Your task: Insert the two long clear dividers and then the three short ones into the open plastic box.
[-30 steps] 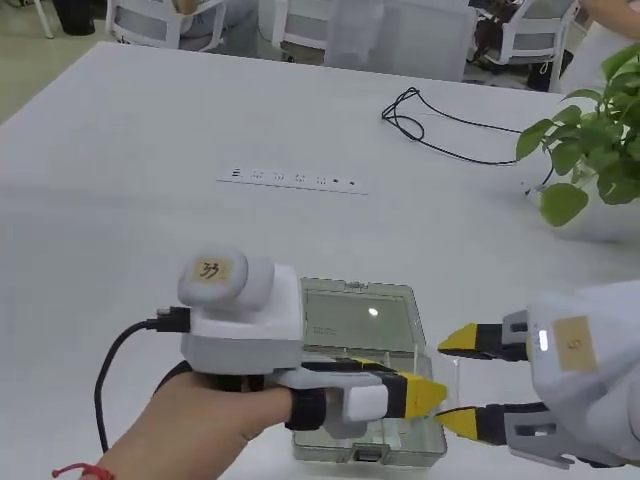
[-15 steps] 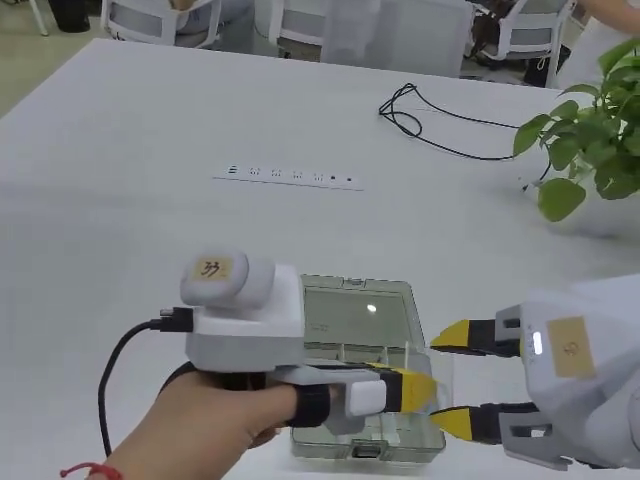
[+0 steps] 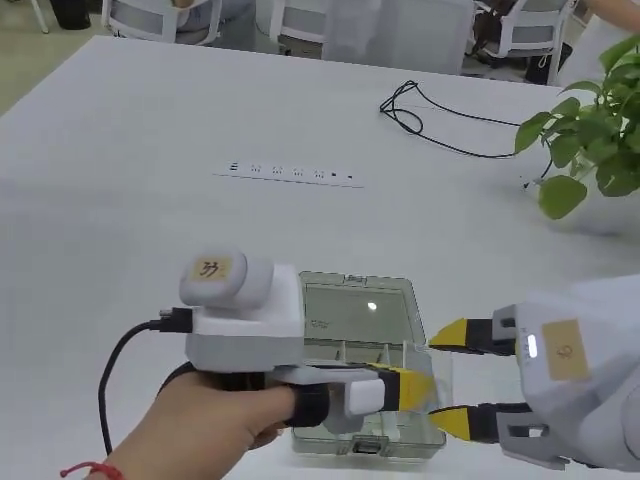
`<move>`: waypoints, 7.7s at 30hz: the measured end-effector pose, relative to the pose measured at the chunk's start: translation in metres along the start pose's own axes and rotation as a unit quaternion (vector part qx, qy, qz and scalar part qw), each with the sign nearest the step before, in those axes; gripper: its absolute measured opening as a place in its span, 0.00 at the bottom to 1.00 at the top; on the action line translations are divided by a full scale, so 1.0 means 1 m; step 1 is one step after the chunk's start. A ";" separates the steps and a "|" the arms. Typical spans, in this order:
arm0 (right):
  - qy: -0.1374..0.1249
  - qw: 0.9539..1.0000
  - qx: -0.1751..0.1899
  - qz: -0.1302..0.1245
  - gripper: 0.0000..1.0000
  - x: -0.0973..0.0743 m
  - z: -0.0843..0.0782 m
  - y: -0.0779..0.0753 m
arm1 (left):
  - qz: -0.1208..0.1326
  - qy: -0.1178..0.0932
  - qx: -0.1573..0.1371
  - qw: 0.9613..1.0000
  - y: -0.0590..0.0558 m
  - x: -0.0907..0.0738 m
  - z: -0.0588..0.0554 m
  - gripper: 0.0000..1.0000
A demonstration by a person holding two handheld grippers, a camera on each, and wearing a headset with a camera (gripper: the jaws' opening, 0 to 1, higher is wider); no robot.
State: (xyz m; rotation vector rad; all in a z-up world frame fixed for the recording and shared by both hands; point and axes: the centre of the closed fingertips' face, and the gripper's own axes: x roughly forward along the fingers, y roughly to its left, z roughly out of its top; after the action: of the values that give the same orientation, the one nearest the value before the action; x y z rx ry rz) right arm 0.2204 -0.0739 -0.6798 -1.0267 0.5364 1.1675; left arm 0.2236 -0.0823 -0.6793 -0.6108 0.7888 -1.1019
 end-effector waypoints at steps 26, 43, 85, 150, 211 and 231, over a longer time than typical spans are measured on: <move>-0.097 0.982 0.132 0.090 0.24 -0.025 0.014 -0.002 | -0.038 0.035 0.165 0.985 -0.013 -0.013 -0.019 0.00; -0.135 0.954 0.141 0.229 0.11 -0.038 0.035 0.025 | -0.108 0.036 0.284 0.952 -0.037 -0.027 -0.026 0.00; -0.129 0.944 0.122 0.278 0.03 -0.030 0.044 0.044 | -0.103 0.028 0.312 0.944 -0.037 -0.039 -0.033 0.02; -0.121 0.964 0.169 0.166 0.03 0.060 0.030 -0.032 | 0.095 0.031 0.337 0.936 0.073 -0.084 -0.031 0.88; -0.146 0.957 0.175 0.177 0.02 0.117 0.014 -0.021 | 0.107 0.052 0.318 0.940 0.094 -0.078 -0.040 0.89; -0.108 0.969 0.123 0.187 0.02 0.143 0.012 -0.005 | 0.106 0.053 0.315 0.942 0.096 -0.077 -0.040 0.89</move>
State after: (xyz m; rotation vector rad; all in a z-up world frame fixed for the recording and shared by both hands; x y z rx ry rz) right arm 0.2725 0.0065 -0.7864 -0.5879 0.7000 1.4816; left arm 0.2245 0.0205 -0.7576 0.0734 0.5310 -1.1134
